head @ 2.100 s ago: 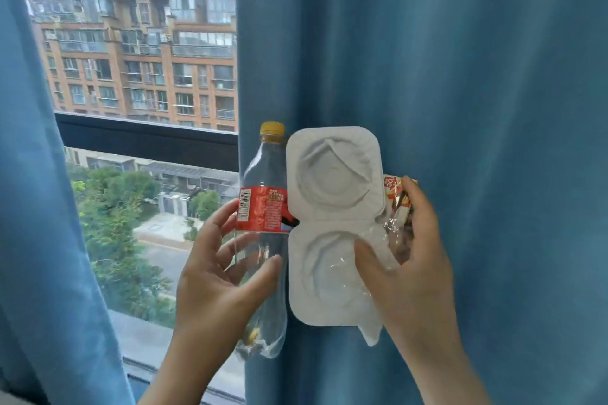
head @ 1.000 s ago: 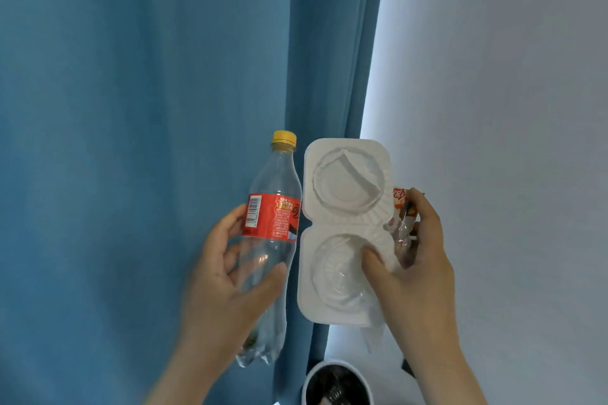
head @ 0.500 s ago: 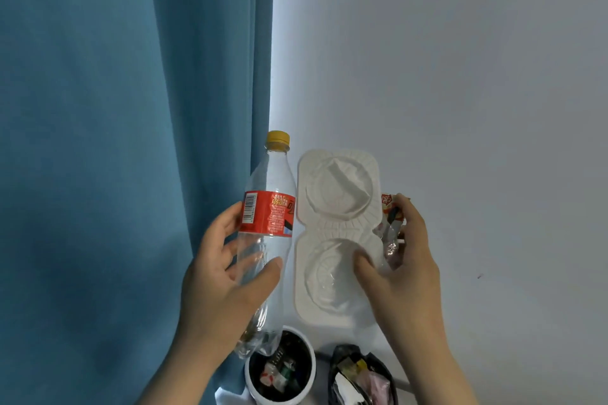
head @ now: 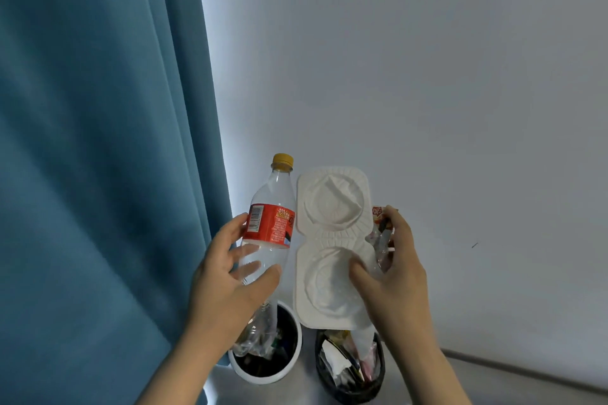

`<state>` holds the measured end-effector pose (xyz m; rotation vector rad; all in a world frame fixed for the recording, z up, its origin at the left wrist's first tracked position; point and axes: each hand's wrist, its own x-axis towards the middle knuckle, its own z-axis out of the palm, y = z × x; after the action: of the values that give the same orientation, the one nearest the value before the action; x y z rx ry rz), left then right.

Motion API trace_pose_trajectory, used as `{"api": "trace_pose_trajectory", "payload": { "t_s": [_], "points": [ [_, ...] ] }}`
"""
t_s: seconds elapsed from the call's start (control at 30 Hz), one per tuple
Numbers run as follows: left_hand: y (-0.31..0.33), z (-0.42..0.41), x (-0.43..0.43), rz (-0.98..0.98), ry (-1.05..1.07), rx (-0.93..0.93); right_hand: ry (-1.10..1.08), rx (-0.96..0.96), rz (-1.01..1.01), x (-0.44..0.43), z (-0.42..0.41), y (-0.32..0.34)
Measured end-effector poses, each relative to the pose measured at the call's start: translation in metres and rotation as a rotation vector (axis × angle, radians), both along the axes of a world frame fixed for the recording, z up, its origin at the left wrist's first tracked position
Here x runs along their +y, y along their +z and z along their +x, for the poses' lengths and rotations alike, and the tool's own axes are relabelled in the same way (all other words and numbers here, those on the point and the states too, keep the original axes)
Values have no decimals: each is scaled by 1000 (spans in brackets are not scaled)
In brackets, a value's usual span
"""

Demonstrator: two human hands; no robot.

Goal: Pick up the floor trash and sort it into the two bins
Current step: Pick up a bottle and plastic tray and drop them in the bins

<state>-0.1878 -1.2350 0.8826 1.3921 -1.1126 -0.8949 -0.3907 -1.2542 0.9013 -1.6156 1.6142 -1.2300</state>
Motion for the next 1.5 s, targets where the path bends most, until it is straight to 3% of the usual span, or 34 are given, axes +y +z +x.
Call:
{"api": "trace_pose_trajectory", "payload": {
  "t_s": [0.43, 0.7, 0.9, 1.2, 1.5],
  "points": [
    [-162, -56, -121, 495, 107, -92, 151, 147, 457, -151, -70, -164],
    [-269, -45, -145, 805, 93, -186, 196, 346, 710, -181, -73, -269],
    [-361, -22, -162, 1032, -12, -305, 187, 383, 855, -195, -63, -354],
    [-482, 1, -174, 1247, -133, -415, 164, 453, 955, -201, -57, -459],
    [-562, 13, -174, 1290, -241, -499, 134, 461, 1041, -181, -62, -535]
  ]
}}
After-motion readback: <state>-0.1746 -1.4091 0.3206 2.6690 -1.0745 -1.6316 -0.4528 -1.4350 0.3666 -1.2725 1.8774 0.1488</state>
